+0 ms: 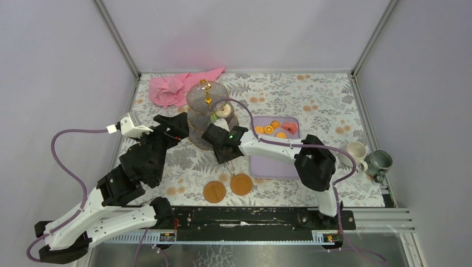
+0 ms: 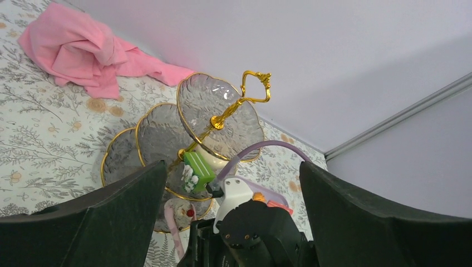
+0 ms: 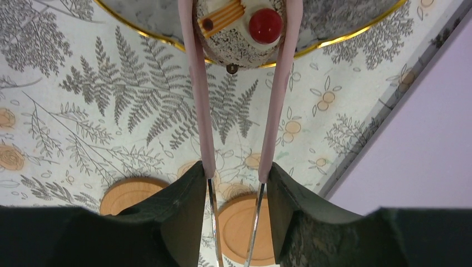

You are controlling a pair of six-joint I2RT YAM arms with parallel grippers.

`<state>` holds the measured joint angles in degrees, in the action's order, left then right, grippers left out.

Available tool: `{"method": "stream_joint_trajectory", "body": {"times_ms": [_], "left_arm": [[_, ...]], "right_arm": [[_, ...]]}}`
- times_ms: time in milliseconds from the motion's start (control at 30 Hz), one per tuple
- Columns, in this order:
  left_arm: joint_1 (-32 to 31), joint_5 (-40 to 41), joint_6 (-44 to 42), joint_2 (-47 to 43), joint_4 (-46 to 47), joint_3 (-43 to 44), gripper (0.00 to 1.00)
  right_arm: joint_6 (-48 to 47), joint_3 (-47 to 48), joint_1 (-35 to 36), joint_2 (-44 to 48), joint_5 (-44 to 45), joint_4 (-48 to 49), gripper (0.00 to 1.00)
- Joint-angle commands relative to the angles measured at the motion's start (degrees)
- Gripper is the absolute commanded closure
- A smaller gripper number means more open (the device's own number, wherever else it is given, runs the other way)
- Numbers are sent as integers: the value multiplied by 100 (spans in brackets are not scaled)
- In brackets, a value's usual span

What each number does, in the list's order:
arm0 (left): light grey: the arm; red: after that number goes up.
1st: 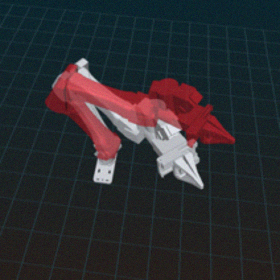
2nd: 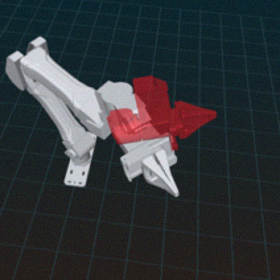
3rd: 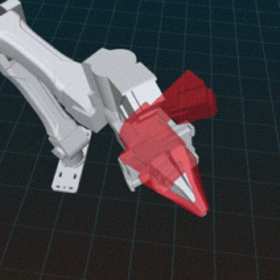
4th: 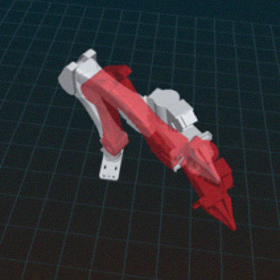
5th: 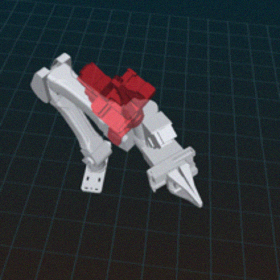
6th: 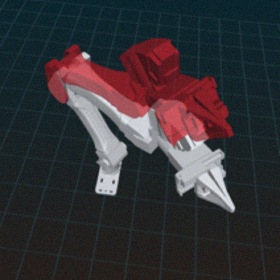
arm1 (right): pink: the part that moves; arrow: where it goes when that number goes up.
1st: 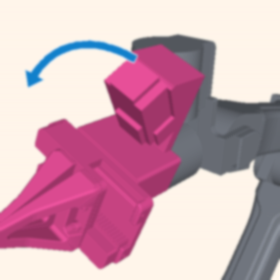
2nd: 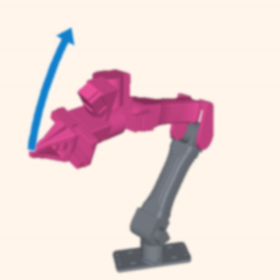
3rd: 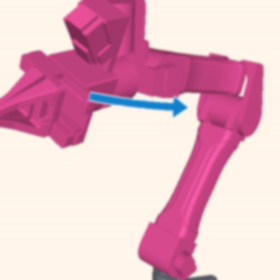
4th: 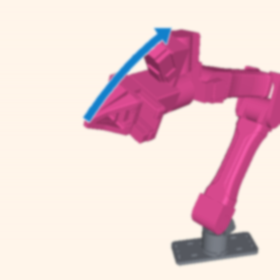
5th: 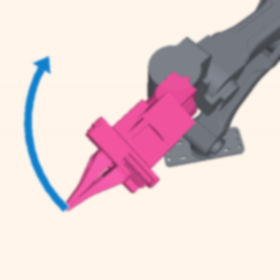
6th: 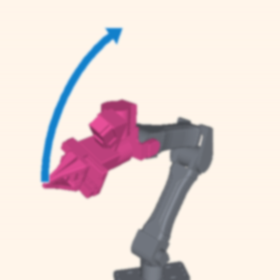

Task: Serve the afternoon tea
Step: Place the desert on the desert table.

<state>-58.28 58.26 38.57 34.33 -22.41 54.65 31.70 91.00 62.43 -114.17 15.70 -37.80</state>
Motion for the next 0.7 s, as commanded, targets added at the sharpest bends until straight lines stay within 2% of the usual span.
{"method": "stream_joint_trajectory", "body": {"times_ms": [0,667], "left_arm": [[44,306,-238,-22,335,55,4],[38,323,-227,-67,464,-99,4]], "right_arm": [[-233,331,-135,-121,-65,180,64],[-352,532,-442,-457,-308,336,64]]}}
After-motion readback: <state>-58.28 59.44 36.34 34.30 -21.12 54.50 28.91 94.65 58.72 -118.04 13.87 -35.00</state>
